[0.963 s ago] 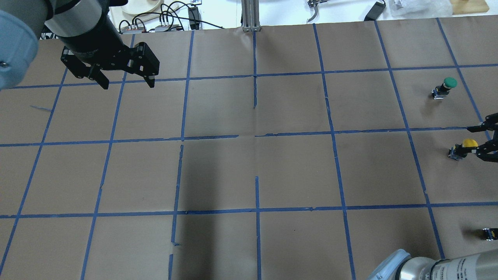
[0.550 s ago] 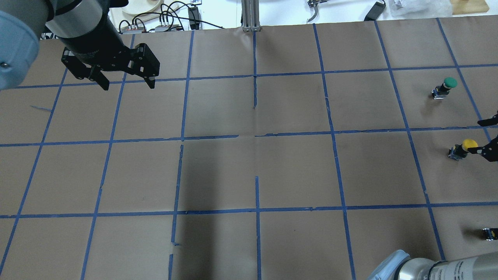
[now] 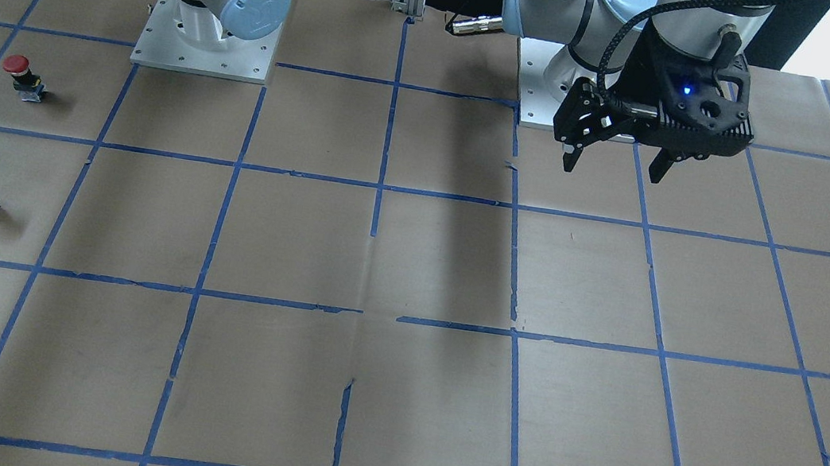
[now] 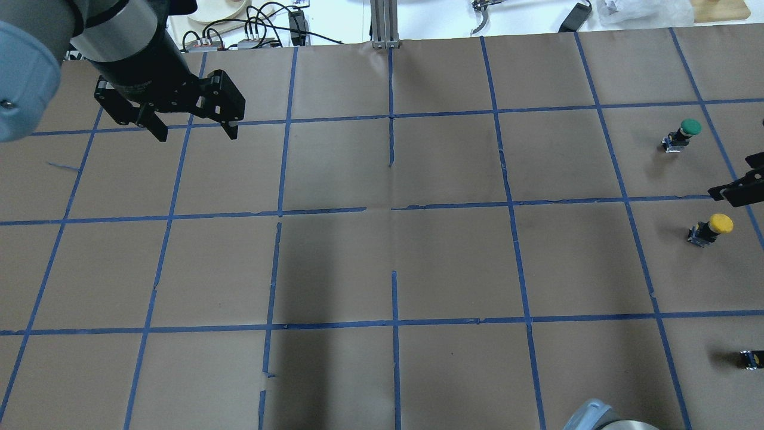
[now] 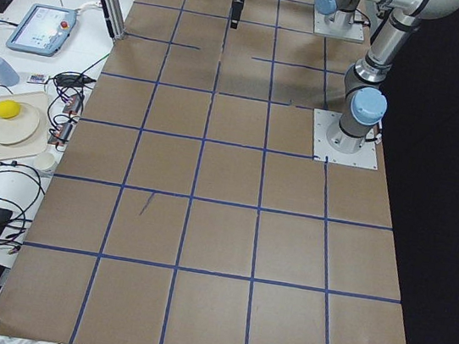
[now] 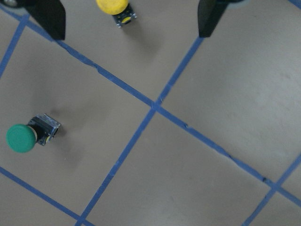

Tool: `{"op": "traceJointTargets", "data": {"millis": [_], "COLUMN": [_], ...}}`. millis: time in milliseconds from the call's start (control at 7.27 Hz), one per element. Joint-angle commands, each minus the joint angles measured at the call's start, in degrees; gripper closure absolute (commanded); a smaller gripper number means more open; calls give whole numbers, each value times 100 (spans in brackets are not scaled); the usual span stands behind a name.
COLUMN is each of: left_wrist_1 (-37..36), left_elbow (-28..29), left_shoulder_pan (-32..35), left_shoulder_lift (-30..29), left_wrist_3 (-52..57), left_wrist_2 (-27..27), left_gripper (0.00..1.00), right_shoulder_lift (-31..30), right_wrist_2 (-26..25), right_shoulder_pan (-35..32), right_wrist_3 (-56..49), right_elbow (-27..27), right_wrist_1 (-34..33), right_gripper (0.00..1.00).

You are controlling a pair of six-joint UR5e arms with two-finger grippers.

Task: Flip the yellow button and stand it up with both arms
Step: 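Open the right gripper and lift it off the yellow button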

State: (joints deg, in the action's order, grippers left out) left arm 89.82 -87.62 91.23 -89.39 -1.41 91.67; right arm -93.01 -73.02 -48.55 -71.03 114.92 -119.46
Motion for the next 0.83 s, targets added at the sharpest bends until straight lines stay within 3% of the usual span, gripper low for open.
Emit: {"op": "traceJointTargets", "data": {"millis": [0,275,550,688], "left_wrist_1": [0,-9,-9,-9], "left_elbow": [-10,-53,-45,-36], "left_shoulder_pan": [0,-18,-36,-27], "left_shoulder_lift": [0,0,0,0], "left_wrist_3": [0,0,0,0], "left_wrist_2": [0,-288,-281,-272], "left_gripper": [0,0,0,0], "right_shoulder_lift": [-323,-314,-480,-498], "right_wrist_2": [-404,-696,-722,-1114], "right_shoulder_pan": [-959,-1672,-2636,-3190], "right_wrist_3": [2739,4589,6662,7585], "right_elbow": [-746,-1409,-1542,-1743], "right_wrist_1": [1442,2581,2980,3199], "right_gripper": [0,0,0,0]}}
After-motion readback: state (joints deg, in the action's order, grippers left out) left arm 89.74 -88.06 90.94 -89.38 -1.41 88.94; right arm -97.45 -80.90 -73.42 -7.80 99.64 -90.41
